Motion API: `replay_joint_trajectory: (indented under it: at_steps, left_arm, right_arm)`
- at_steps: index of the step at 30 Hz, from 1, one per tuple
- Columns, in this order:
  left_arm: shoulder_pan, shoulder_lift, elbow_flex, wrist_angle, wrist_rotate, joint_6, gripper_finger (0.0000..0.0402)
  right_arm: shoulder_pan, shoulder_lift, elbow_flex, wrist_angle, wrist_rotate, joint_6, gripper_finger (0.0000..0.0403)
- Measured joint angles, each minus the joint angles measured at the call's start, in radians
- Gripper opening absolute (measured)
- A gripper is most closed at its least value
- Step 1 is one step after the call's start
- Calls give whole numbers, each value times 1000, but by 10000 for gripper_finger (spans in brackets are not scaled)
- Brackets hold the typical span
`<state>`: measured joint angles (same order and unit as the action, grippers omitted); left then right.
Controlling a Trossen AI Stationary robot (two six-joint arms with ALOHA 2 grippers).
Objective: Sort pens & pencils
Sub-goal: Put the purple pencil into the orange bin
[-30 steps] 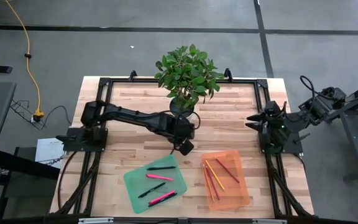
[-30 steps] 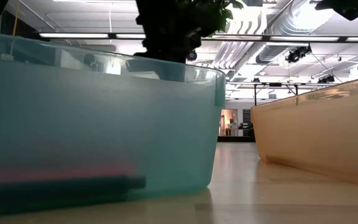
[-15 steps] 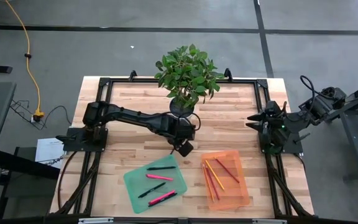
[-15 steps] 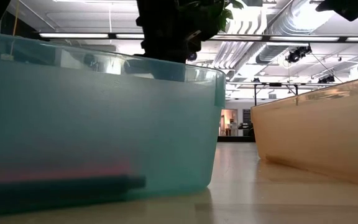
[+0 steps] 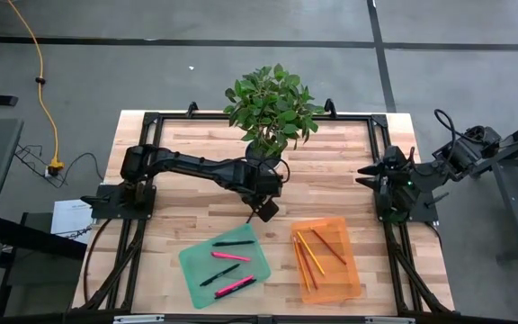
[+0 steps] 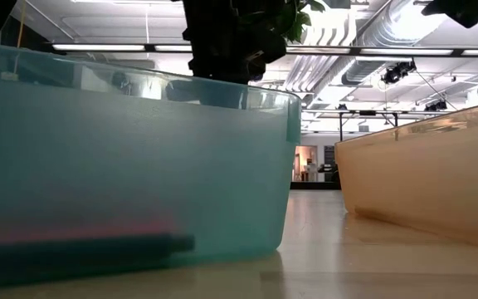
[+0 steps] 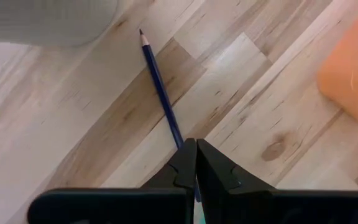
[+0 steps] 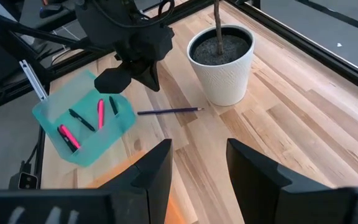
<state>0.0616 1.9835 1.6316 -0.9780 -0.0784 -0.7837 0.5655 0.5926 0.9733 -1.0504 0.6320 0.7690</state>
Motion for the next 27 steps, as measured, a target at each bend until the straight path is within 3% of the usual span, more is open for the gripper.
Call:
replay_joint_trajectory:
  at_steps: [18,27]
  left_arm:
    - [0,-1,-30,13,22,20,3]
    - [0,-1,-30,9,21,-11,93]
  right_arm:
    - [0,0,0,0,2,-19,144]
    - [0,0,0,0,3,-23,144]
